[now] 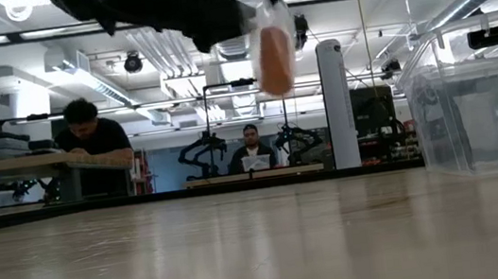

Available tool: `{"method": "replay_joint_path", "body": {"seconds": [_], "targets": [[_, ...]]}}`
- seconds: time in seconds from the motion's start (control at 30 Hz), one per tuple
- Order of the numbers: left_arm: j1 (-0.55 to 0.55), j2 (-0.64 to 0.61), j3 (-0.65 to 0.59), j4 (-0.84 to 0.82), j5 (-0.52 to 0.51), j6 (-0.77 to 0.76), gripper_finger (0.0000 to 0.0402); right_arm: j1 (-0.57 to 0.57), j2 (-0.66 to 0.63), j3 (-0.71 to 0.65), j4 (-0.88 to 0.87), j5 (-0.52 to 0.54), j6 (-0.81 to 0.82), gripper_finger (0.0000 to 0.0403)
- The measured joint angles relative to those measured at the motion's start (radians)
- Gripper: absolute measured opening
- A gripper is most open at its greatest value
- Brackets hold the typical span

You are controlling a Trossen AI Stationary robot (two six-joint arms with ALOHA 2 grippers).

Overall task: Roll bandage
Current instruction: Put the rolled orange bandage into the transparent zip bag

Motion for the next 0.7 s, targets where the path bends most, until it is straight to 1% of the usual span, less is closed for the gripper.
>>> {"method": "replay_joint_path", "body": {"seconds": [0.07,0.13,0.17,0.23,0.33,0.43,0.53,0.6,0.67,0.7], "targets": [[-0.002,-0.041,0.020,-0.111,-0.027,0.028,0.0214,0.000,-0.001,0.000,-0.030,0.095,0.002,0.0000],[-0.007,-0.091,0.027,-0.185,-0.070,0.039,0.0217,0.000,-0.001,0.000,-0.058,0.180,0.021,0.0000],[-0.008,-0.115,0.027,-0.213,-0.094,0.040,0.0218,-0.001,-0.001,0.000,-0.054,0.213,0.038,0.0000],[-0.011,-0.153,0.009,-0.226,-0.128,0.023,0.0221,-0.001,-0.001,0.000,-0.053,0.246,0.052,0.0000],[-0.012,-0.185,-0.045,-0.205,-0.131,-0.029,0.0225,-0.001,-0.001,-0.001,-0.042,0.249,0.053,0.0000],[-0.012,-0.193,-0.104,-0.114,-0.133,-0.067,0.0233,0.000,-0.001,-0.001,-0.032,0.248,0.052,0.0000],[-0.013,-0.179,-0.152,0.014,-0.152,-0.068,0.0245,-0.001,-0.001,-0.001,-0.028,0.249,0.053,0.0000],[-0.013,-0.172,-0.170,0.045,-0.234,-0.045,0.0254,-0.001,-0.001,-0.001,-0.028,0.248,0.052,0.0000],[-0.012,-0.174,-0.171,0.040,-0.347,-0.007,0.0264,0.000,-0.001,-0.001,-0.030,0.243,0.053,0.0000],[-0.012,-0.180,-0.170,0.028,-0.388,0.008,0.0269,0.000,-0.001,-0.001,-0.035,0.236,0.053,0.0000]]}}
